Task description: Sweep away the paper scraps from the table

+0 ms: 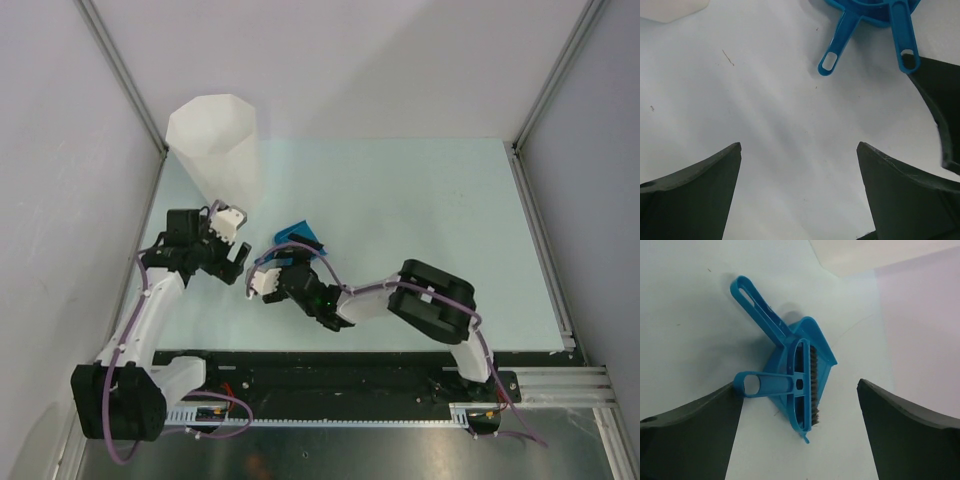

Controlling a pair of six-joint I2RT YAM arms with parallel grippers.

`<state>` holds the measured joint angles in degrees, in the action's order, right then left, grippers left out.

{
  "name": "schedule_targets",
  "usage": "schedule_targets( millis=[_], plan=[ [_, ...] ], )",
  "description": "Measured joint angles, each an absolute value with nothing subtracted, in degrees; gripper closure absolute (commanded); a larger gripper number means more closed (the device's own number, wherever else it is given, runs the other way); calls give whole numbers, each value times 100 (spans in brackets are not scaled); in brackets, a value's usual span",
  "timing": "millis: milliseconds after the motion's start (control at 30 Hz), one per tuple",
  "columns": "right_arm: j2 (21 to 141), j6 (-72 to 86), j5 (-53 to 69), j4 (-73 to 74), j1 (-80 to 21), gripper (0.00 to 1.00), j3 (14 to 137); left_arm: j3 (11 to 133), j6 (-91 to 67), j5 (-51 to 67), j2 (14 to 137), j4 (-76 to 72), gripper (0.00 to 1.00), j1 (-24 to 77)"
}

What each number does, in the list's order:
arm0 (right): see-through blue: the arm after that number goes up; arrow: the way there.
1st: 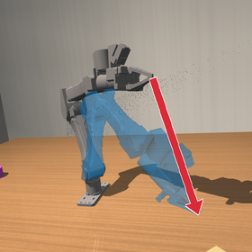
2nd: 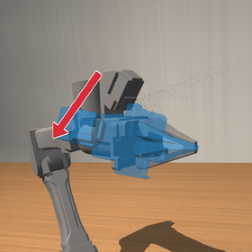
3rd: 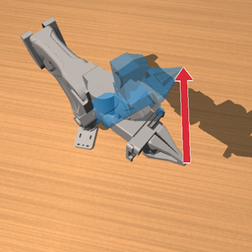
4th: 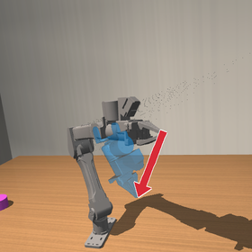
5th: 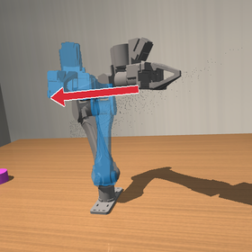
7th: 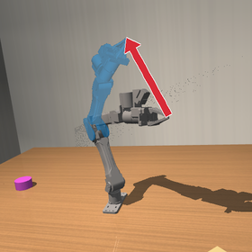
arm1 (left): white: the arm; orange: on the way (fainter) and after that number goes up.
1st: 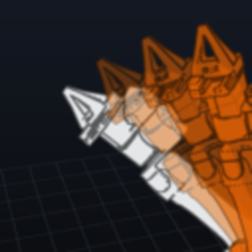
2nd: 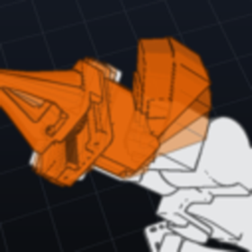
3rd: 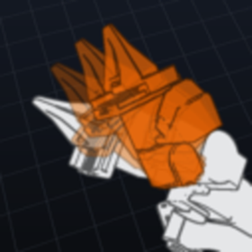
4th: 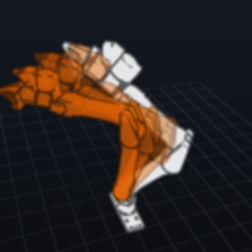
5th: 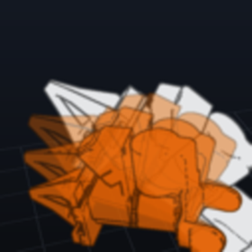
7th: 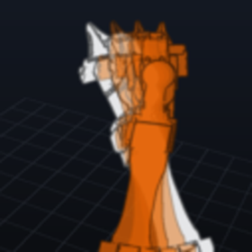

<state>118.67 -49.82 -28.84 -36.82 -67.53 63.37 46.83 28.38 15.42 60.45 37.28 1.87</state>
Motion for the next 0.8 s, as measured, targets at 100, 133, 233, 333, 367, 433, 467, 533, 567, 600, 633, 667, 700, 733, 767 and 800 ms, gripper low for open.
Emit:
schedule_targets(
  millis=[100,133,233,333,367,433,467,533,567,600,633,667,700,733,767,800],
  plan=[
    [11338,-4541,-2536,-2906,-6781,0,6337,4683,2838,1540,6101,3719,0,176],
    [11069,-4383,-2324,-2617,-6783,0,6337,4683,2838,1535,6114,3717,0,174],
    [10110,-3896,-1417,-1776,-6753,0,6353,4683,2838,1522,6141,3710,0,172],
    [9144,-3500,183,-805,-6558,0,6591,4683,2838,1522,6156,3704,0,167],
    [8864,-3402,867,-475,-6405,0,6696,4683,2840,1525,6156,3697,0,167],
    [8416,-3240,2296,163,-5916,0,6845,4683,2840,1525,6171,3693,0,167],
    [8311,-3179,2731,373,-5686,0,6871,4683,2840,1525,6187,3693,0,167],
    [8184,-2961,3826,1022,-4910,0,6912,4683,2840,1525,6230,3691,0,167],
    [8208,-2862,4077,1251,-4639,0,6912,4683,2840,1525,6252,3691,0,167],
    [8276,-2714,4298,1540,-4289,0,6910,4683,2842,1527,6276,3688,0,167],
    [8366,-2486,4436,1769,-3986,0,6899,4683,2842,1527,6300,3688,0,167],
    [8468,-2224,4471,1964,-3691,0,6886,4683,2842,1529,6324,3688,0,167],
    [8549,-2016,4447,2082,-3452,0,6866,4683,2842,1529,6342,3686,0,167],
    [8639,-1737,4390,2211,-3142,0,6847,4683,2845,1531,6368,3684,0,167],
    [8720,-1396,4222,2327,-2810,0,6827,4683,2842,1529,6394,3680,0,167],
    [8759,-1184,4080,2405,-2545,0,6823,4683,2842,1529,6425,3669,0,167]
  ],
)
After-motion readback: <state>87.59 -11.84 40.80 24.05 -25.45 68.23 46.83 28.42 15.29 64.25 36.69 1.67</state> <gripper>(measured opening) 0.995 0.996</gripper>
